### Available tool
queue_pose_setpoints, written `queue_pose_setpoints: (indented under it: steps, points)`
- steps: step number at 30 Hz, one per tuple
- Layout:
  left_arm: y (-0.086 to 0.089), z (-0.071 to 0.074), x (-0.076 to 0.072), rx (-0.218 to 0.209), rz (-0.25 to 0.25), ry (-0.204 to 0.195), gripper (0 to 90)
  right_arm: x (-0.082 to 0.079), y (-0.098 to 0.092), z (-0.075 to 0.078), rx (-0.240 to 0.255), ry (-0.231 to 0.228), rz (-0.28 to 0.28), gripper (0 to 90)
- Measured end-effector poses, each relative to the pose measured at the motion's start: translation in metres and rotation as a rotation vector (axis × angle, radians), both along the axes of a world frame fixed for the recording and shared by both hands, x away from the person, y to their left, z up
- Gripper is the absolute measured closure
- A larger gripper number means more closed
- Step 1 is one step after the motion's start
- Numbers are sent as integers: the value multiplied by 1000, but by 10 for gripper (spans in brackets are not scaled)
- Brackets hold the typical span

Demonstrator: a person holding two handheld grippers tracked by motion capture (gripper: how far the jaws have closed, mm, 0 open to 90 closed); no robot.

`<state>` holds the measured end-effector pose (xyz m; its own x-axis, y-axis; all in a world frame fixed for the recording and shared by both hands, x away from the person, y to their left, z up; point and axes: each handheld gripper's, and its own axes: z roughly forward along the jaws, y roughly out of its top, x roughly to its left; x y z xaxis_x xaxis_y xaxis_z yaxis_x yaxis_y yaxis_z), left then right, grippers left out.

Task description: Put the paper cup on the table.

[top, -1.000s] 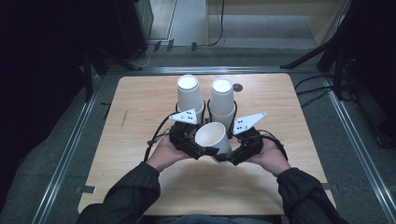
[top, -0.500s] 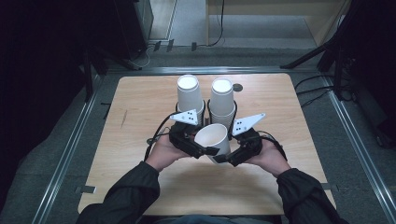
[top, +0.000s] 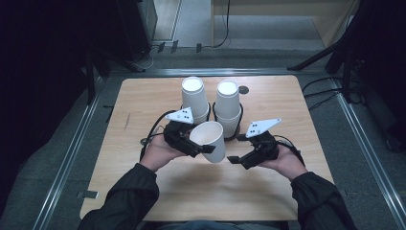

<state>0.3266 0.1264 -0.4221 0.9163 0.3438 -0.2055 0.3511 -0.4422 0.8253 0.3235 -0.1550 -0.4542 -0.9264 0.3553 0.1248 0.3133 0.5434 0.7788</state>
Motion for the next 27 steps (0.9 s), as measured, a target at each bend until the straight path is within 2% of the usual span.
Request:
queue_pose_setpoints:
  steps: [3,7,10,16,21,27]
  points:
    - [2,0,0,27,7,-6,175,1,-4,-1,-1,0,-29,142]
    - [4,1,-3,58,6,-31,174,3,-6,-3,0,40,-52,146]
    - [5,4,-4,63,2,-29,174,5,-7,-3,1,28,-94,157]
    - [15,2,-3,101,11,-19,173,6,-12,-4,-7,17,-119,156]
    - [29,1,-1,99,34,-5,173,8,-17,-3,-1,15,-153,156]
    - [46,1,0,92,68,4,171,12,-23,-3,-4,-10,-176,156]
